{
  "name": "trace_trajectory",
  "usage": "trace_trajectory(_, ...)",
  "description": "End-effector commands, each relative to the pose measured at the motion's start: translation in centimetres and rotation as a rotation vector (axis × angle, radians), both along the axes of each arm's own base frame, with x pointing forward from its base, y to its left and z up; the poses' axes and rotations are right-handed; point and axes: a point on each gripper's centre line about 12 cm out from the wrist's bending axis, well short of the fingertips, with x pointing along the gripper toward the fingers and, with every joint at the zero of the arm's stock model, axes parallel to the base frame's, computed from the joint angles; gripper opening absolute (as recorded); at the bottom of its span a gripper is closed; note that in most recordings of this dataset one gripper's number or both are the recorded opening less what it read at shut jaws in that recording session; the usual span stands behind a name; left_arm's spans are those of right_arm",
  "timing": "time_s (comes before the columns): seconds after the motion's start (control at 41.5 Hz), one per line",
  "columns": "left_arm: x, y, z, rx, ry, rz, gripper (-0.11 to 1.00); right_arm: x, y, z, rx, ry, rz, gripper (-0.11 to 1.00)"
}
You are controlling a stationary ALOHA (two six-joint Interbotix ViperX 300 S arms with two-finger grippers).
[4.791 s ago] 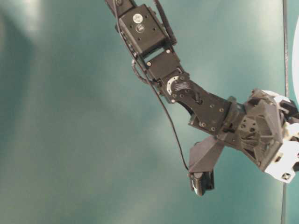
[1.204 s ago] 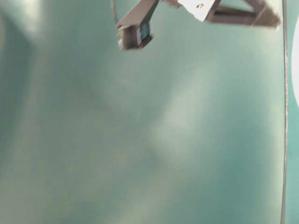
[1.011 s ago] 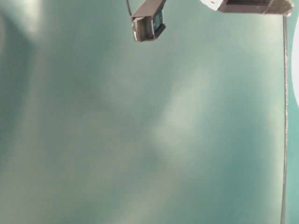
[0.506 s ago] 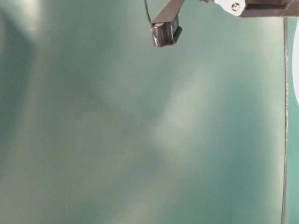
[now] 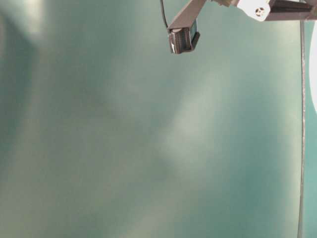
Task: Scoop the yellow hexagonal prism block from the bowl with a spoon using the right arm.
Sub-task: 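Hook the bowl rim with the right gripper and slide it leftward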
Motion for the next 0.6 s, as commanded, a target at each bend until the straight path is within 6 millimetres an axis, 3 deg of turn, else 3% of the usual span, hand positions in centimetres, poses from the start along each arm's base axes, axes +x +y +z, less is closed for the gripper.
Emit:
trace_trajectory(0.0,0.2,0.0,0.4,0.003,-0.008,-0.001,0.0,0.7,-0.1,1.1,-0.008,-0.051,0.003,0.17)
trace_trajectory(0.12,0.2,0.0,0.4,0.003,-0.008,-0.001,0.0,0.9,-0.2,1.3,-0.009,-0.06,0.0,0.08)
trace_trajectory(0.409,0.2,0.0,0.4,0.003,-0.008,-0.001,0.0,1.6,-0.4,1.9,-0.004,-0.1,-0.009,0.08)
trace_trajectory(0.578,0.2,0.0,0.4,0.003,-0.009,0.001,0.0,3.1,-0.6,2.1,-0.002,-0.105,-0.013,0.08)
